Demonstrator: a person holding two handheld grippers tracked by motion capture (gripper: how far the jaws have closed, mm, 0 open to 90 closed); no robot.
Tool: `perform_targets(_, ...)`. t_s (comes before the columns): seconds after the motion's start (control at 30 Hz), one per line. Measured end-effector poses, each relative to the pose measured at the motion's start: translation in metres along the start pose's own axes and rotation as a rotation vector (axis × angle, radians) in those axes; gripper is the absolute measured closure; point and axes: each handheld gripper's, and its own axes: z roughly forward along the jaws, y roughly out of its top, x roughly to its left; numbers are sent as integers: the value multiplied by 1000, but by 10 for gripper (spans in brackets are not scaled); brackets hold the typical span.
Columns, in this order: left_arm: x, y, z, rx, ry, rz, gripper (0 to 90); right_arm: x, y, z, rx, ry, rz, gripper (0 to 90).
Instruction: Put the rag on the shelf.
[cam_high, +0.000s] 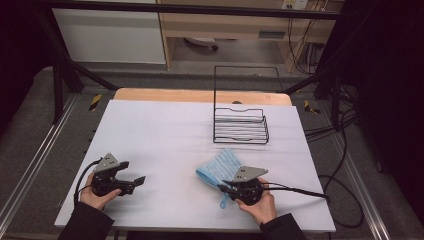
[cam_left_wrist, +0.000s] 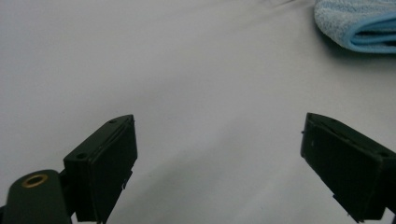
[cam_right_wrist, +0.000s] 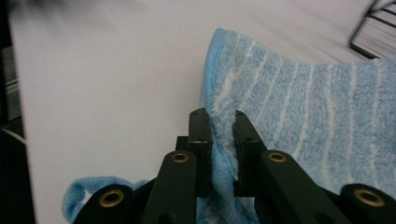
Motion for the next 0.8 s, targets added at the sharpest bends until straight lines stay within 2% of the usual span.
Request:
perform_targets(0.27, -2, 1, 0, 5, -4, 3, 108, 18, 6, 11, 19, 114, -40, 813)
perform_targets(0.4, -4, 2, 1, 11, -11, 9, 106, 20, 4, 13, 31, 137, -42, 808)
perform_targets(0.43, -5, 2, 1, 13, -14, 11, 103, 20, 2, 16, 56, 140, -45, 800)
perform_targets(0.5, -6, 3, 1, 17, -17, 13, 102, 20, 1, 17, 64, 140, -47, 788)
perform_targets(0.57, -8, 3, 2, 17, -19, 9, 96, 20, -1, 20, 64, 137, -52, 753)
perform_targets(0.63, -9, 4, 3, 23, -26, 10, 86, 20, -1, 21, 62, 141, -43, 675)
perform_targets(0.67, -10, 4, 3, 26, -31, 7, 80, 19, 1, 18, 39, 128, -43, 588)
perform_targets(0.77, -14, 6, 5, 39, -36, 11, 80, 17, 6, 10, -24, 100, -30, 446)
perform_targets(0.8, -16, 7, 6, 39, -37, 6, 80, 17, 6, 10, -24, 100, -30, 446)
